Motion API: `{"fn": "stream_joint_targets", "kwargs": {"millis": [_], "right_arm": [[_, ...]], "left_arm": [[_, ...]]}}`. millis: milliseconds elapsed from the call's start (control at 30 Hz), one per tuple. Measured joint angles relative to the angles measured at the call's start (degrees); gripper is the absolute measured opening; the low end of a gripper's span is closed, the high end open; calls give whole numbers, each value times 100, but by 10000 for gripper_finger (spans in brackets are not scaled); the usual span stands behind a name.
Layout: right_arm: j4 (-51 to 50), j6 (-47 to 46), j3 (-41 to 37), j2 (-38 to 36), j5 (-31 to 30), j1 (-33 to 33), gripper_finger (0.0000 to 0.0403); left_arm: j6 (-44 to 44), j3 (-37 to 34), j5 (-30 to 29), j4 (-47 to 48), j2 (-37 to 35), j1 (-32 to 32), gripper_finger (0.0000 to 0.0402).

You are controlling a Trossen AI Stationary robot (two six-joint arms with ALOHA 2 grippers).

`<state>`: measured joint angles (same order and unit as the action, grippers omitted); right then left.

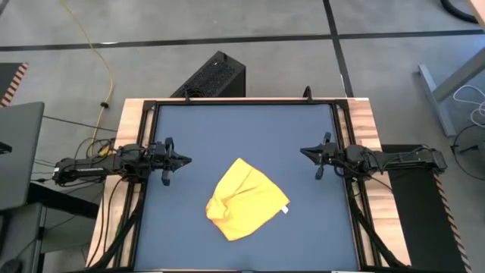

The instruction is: Roll towel

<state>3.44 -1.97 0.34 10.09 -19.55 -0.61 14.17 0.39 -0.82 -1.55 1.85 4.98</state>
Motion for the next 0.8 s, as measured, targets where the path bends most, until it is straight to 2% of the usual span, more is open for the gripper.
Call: {"fn": "stream_joint_targets", "kwargs": {"millis": [600, 800], "right_arm": [[0, 1, 1, 1, 1, 0, 46], [123, 98, 0, 2, 0, 1, 46]], "left_arm": [[37, 1, -35, -10, 0, -1, 0], [931, 0, -89, -16, 1, -1, 0]]}}
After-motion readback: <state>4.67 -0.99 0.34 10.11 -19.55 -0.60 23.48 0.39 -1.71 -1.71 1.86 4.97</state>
